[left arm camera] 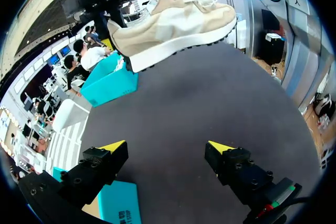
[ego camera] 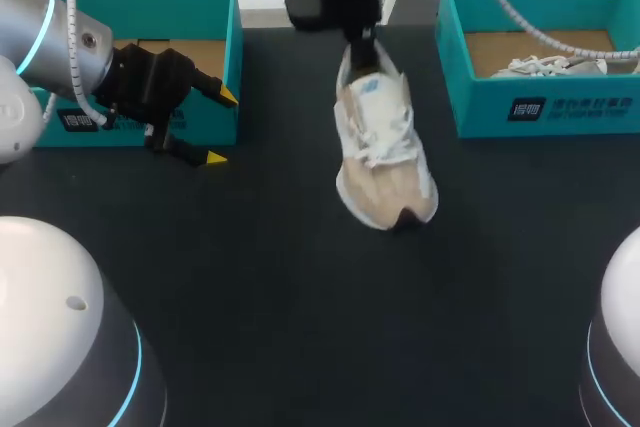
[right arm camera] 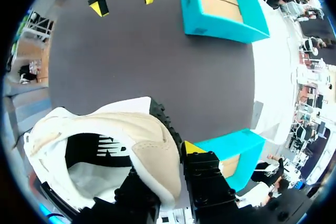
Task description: Take the shoe out of the shoebox, open the shoe tongue, remove and reinsert the insole, then place the shoe into the shoebox
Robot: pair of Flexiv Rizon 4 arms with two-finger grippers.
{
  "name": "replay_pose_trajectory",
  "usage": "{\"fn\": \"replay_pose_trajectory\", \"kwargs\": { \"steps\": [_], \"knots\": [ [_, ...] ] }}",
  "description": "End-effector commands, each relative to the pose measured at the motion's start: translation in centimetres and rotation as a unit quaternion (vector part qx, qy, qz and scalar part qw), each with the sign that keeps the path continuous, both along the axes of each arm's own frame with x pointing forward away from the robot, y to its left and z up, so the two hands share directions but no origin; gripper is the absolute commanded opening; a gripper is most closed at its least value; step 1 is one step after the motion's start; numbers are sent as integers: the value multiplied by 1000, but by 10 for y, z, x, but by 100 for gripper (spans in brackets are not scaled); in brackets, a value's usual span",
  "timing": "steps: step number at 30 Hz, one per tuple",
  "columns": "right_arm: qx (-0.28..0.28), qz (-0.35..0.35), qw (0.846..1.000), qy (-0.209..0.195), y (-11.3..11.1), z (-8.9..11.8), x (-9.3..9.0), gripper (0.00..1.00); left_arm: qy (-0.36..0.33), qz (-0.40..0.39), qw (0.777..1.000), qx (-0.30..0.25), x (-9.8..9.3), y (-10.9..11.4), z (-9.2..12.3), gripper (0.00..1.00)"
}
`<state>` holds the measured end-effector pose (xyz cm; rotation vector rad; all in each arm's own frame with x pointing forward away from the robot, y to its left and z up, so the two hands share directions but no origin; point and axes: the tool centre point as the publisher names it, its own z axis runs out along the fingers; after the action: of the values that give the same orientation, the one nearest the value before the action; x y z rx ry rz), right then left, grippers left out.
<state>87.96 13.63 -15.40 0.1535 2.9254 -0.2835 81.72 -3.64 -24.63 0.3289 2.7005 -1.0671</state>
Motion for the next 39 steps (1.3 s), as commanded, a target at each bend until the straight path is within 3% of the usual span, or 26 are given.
{"fn": "replay_pose_trajectory", "kwargs": {
  "steps": [1, 14, 15, 21, 29, 34, 37, 39],
  "knots": [
    [-16, -37, 999, 6, -17, 40, -6, 0, 0, 0, 1000, 2, 0, 0, 0, 100],
    [-16, -37, 999, 6, -17, 40, -6, 0, 0, 0, 1000, 2, 0, 0, 0, 100],
    [-19, -42, 999, 4, -22, 40, 0, 0, 0, 0, 1000, 2, 0, 0, 0, 100],
    [2, -90, 996, 12, -76, 39, 42, 0, 0, 0, 1000, 2, 0, 0, 0, 100],
    [6, -91, 996, -9, -158, 43, 101, 0, 0, 0, 1000, 2, 0, 0, 0, 100],
    [4, -118, 993, -23, -211, 42, 137, 0, 0, 0, 1000, 2, 0, 0, 0, 100],
    [-9, -107, 994, -16, -233, 43, 156, 0, 0, 0, 1000, 2, 0, 0, 0, 100],
    [-23, -140, 990, -8, -247, 43, 164, 0, 0, 0, 1000, 2, 0, 0, 0, 100]
  ]
}}
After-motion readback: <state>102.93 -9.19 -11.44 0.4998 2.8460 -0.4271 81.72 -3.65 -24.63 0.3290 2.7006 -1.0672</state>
